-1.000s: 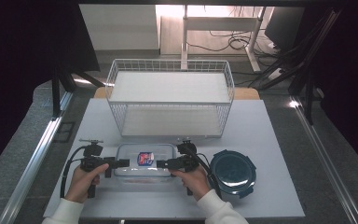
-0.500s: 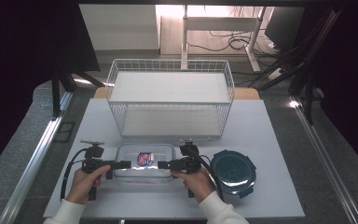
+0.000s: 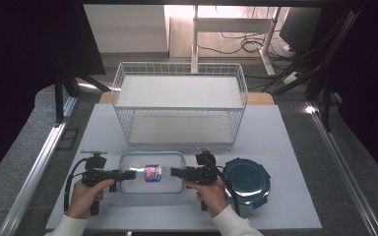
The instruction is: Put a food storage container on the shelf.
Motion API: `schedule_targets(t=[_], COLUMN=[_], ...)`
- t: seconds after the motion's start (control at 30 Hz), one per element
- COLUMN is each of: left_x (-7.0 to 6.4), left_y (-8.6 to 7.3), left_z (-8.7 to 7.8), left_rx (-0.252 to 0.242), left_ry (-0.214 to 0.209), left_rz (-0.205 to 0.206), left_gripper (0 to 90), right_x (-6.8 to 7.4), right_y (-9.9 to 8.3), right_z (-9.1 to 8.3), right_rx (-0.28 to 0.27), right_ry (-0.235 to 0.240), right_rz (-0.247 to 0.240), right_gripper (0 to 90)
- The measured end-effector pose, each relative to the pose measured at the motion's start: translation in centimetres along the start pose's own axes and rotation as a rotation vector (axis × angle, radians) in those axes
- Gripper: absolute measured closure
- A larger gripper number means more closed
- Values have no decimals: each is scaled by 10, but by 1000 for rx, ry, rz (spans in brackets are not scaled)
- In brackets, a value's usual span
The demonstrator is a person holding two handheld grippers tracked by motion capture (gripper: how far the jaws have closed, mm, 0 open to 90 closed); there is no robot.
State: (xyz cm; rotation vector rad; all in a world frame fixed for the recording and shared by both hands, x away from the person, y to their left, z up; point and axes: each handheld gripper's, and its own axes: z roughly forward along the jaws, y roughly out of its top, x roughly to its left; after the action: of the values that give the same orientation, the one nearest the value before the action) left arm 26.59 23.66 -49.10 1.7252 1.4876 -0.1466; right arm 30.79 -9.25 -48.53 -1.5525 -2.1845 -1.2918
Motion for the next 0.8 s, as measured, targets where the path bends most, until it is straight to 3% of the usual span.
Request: schedule_targets(t=[0.27,0.63,0.8], left_x=[-7,-26,-28], left_y=[1,2,4], left_z=[-7,-21,-21], left_rx=[-26,-79,-82], left_ry=[3,-5,-16], left_rz=[26,72,74], left_gripper=[334,336,337], right_x=[4,20,22], right_y=[1,5,6], right_z=[-7,-28,-35], right_rx=[-18,-71,-79], right_ry=[1,-7,-10], right_rz=[-31,-110,-133], right_gripper=[369,370,376])
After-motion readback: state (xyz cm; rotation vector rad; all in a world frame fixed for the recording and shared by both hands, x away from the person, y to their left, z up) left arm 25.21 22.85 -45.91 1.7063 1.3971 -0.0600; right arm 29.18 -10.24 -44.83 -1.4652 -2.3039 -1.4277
